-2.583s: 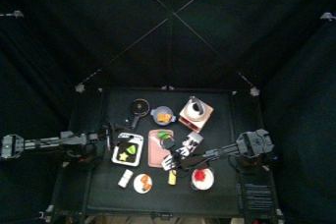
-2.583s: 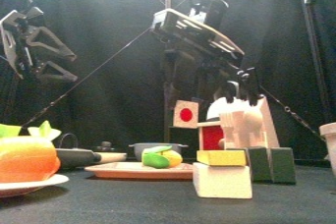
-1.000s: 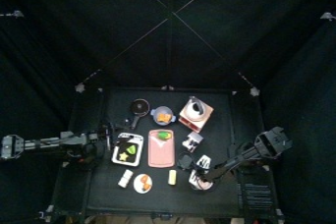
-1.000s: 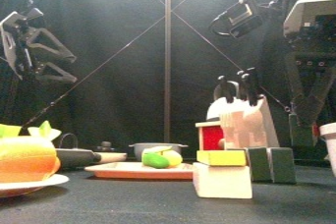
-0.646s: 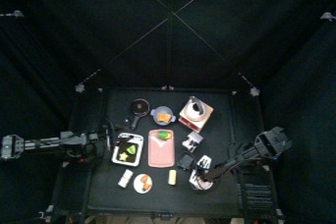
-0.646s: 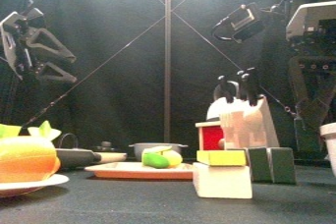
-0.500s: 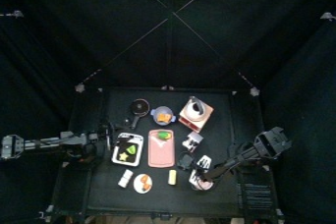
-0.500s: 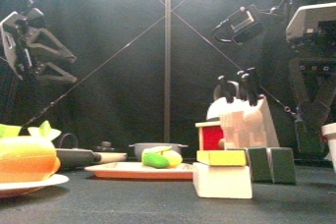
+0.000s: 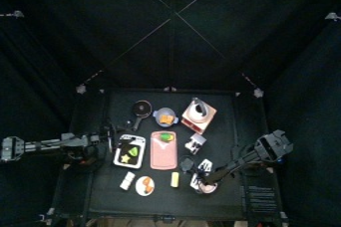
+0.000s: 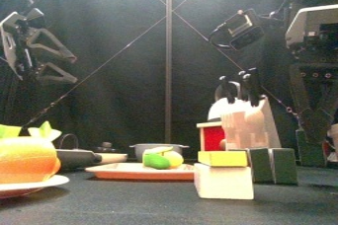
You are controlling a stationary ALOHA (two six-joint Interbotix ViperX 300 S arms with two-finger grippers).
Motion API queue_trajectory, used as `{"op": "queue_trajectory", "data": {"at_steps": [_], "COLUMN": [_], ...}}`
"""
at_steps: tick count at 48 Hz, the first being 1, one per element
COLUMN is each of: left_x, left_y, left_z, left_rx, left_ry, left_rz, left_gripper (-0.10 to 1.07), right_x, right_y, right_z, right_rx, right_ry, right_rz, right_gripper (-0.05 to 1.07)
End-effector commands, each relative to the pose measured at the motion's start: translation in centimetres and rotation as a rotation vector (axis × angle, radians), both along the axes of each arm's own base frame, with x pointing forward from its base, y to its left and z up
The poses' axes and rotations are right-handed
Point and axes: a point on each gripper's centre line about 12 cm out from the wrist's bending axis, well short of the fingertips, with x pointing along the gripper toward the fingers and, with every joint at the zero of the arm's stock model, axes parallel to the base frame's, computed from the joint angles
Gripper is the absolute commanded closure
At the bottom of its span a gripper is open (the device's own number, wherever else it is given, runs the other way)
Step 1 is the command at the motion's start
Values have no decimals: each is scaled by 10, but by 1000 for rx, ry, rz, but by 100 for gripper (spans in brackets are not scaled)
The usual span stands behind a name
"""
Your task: Place green sushi piece right of plate
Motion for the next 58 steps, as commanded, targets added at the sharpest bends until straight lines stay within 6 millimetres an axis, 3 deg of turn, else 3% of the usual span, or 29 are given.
{"op": "queue_trajectory", "data": {"at_steps": [1,22,43,58], "left_x": [2,2,2,2], "left_y": [1,1,1,1], "left_z": [4,4,4,4], "left_rx": [2,2,4,4], "left_ry": [-14,-14,-13,-13], "left_rz": [2,2,2,2], "left_gripper": [1,1,1,1], "right_x": [3,0,5,5], "right_y": [0,-7,-10,-9], "right_z": [8,-3,-3,-1], "right_rx": [8,-5,8,12], "right_ry": [-25,10,-17,-25], "right_rz": [0,-22,-19,-14], "right_gripper": [40,35,15,14]}}
